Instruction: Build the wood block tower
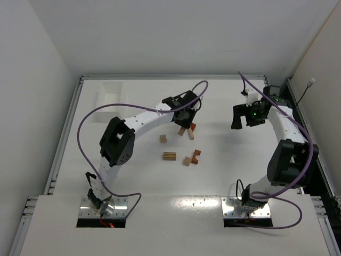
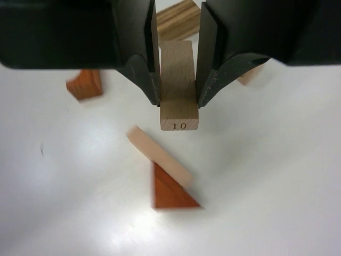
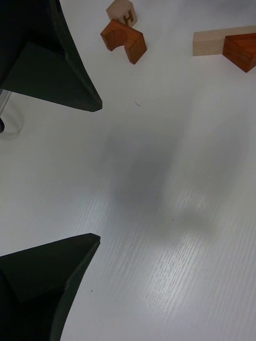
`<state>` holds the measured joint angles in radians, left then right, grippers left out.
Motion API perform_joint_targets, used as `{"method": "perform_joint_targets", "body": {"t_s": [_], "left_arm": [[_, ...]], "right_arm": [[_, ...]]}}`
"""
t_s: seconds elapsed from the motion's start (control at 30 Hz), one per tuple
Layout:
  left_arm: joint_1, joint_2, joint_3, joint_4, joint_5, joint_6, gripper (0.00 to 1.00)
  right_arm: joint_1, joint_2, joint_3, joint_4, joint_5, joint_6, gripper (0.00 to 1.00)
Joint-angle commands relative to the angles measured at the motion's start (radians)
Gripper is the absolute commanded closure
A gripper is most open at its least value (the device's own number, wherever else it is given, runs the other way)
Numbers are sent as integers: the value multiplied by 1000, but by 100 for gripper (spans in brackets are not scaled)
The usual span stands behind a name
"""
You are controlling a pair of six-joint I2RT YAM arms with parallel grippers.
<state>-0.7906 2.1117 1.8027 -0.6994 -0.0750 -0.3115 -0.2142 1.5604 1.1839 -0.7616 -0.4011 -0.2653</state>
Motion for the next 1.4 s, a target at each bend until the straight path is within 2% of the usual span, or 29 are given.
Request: {"method": "perform_joint_targets", "body": {"t_s": [0.0, 0.07, 0.13, 0.17, 0.27, 0.63, 0.67, 0.7, 0.8, 0.83, 0.87, 0.93, 1.0, 1.13, 1.17, 1.23, 1.33, 1.37], "left_arm": [[30, 16, 90, -35, -216, -158, 100], [40, 43, 103, -61, -285, -231, 100], [70, 69, 103, -61, -295, -277, 100], [109, 103, 103, -61, -255, -291, 100], [134, 137, 112, -51, -220, -291, 100], [143, 218, 162, -31, -161, -311, 98], [143, 218, 162, -22, -140, -299, 92], [143, 218, 162, -22, -140, -299, 76], [143, 218, 139, -22, -131, -299, 51], [143, 206, 139, -22, -131, -299, 31], [143, 194, 139, -12, -131, -290, 25], [143, 183, 130, -12, -143, -290, 20], [143, 156, 130, -12, -158, -281, 20], [134, 55, 129, 43, -109, -184, 35], [110, 33, 129, 58, -94, -119, 44], [68, -10, 129, 80, -94, -55, 51], [4, 5, 171, 52, -104, 24, 69], [4, 51, 191, 34, -105, 25, 81]], "right_arm": [[-5, -20, 37, 24, -15, 29, 4], [-5, -20, 46, 24, -5, 29, 4], [-5, -20, 46, 24, 5, 38, 4], [-5, -11, 46, 24, 5, 47, 5], [-5, -11, 46, 33, 5, 57, 5], [-5, -2, 46, 33, 5, 57, 5], [-5, -2, 46, 33, 5, 57, 5], [-5, -2, 46, 33, 5, 57, 5], [-5, -2, 46, 33, 5, 48, 5], [-5, -2, 46, 33, 5, 47, 5], [-5, -2, 46, 33, 5, 47, 5], [-5, -2, 46, 33, 5, 47, 5], [-5, -2, 46, 33, 5, 47, 5], [-5, -2, 37, 33, 15, 47, 5], [-5, -2, 37, 33, 15, 47, 5], [-5, -2, 28, 33, 15, 47, 5], [-5, -2, 28, 33, 4, 47, 5], [-5, -2, 28, 33, 4, 47, 5]]}}
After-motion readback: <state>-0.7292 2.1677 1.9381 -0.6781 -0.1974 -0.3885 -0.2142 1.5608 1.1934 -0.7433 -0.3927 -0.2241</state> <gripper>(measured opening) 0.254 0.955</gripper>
